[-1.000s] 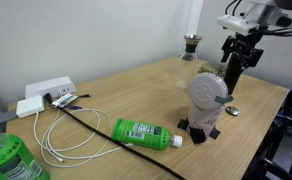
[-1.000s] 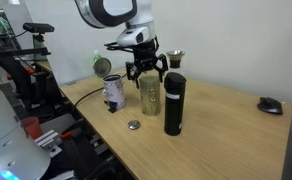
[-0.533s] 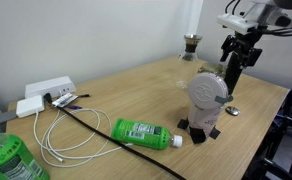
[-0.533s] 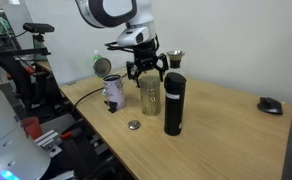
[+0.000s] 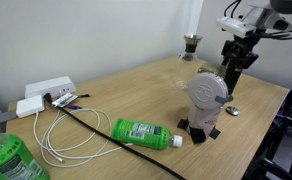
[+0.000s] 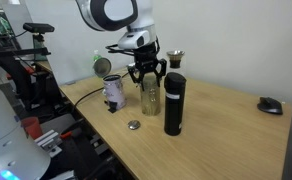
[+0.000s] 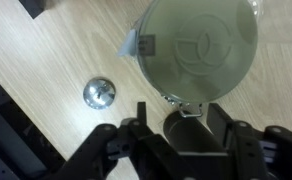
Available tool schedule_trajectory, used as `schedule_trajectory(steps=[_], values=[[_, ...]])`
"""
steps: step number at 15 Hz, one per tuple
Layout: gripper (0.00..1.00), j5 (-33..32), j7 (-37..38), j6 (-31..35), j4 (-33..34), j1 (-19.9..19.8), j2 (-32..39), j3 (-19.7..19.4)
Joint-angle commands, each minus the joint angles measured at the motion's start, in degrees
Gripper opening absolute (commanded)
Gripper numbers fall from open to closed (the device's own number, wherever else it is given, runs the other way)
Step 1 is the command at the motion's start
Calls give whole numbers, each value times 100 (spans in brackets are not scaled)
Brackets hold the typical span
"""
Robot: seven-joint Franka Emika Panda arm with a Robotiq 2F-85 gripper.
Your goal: Open the gold canister
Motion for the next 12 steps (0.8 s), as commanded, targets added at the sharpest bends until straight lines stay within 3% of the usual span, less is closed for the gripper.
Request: schedule_trajectory(steps=[1,5,12], values=[[35,-11,108,201,17,98,91,-58],[25,-20,122,279,7,113,63,-58],[30,-3,84,286,2,138,68,-56]])
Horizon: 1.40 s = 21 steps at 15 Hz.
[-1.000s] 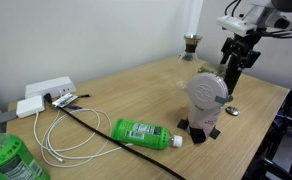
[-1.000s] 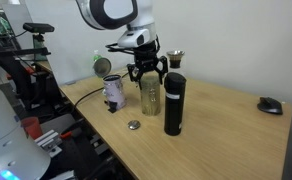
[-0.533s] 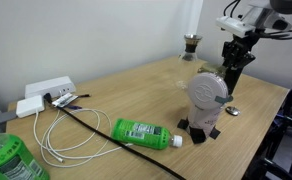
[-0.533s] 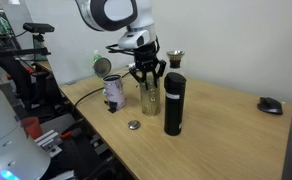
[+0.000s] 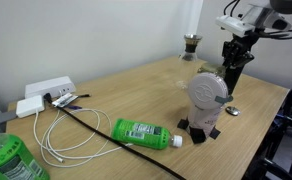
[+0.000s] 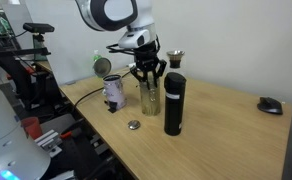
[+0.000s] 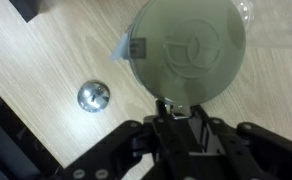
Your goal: Open the gold canister
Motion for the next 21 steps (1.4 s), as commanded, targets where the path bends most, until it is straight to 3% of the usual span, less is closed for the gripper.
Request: schedule_trajectory(steps=[1,2,3,4,8,15,21], values=[[29,14,70,140,-2,94,60,-37],[24,16,64,135,0,98,53,-36],[6,-7,70,141,-1,95,45,-31],[4,-18,74,147,0,93,45,-29],[6,-84,98,101,2,79,42,-20],[6,-756,506,-60,41,22,14,35],[6,-812,504,-117,104,99,-3,52]])
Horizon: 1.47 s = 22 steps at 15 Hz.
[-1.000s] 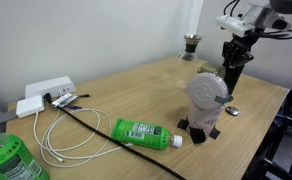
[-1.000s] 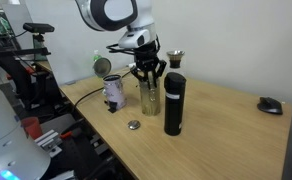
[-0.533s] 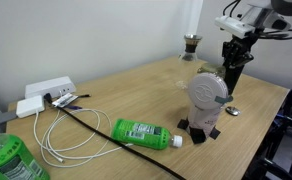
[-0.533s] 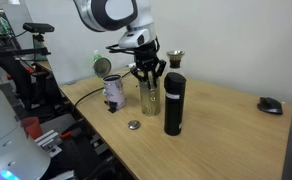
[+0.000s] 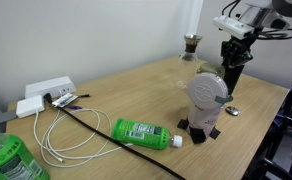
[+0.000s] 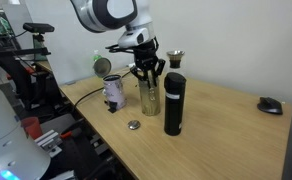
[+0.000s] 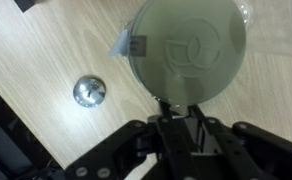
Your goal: Open the gold canister
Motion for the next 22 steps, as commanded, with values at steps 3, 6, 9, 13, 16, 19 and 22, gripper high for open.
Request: schedule_trajectory(steps=[3,6,9,13,16,19,22], values=[[6,-89,93,-133,100,91,1,38],[6,-106,99,-177,124,97,11,41],[6,-130,128,-221,137,87,26,39],[6,-193,190,-257,149,74,16,54],[6,-324,300,-313,166,55,1,61],[6,-566,533,-434,210,44,-23,68],[6,-689,652,-556,277,65,-27,48]])
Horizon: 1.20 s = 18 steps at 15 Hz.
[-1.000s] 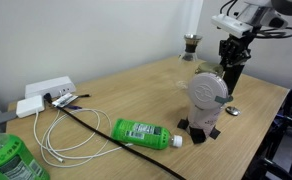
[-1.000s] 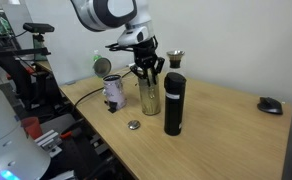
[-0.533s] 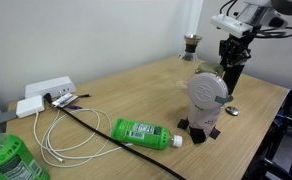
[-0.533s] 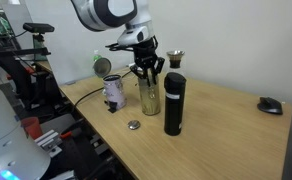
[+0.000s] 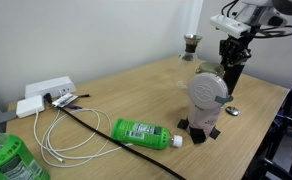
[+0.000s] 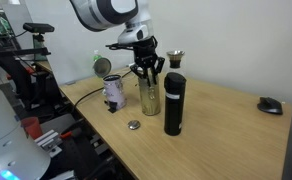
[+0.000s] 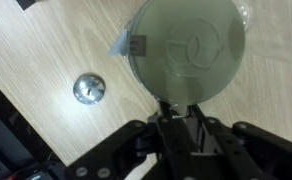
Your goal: Open the gold canister
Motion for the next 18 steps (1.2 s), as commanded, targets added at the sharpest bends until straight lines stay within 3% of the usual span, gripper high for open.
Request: schedule_trajectory(steps=[1,9,18], values=[[6,-209,195,-282,122,-8,-28,13],[6,-129,780,-1109,416,378,-342,391],[6,-190,849,-1250,502,390,-314,388]])
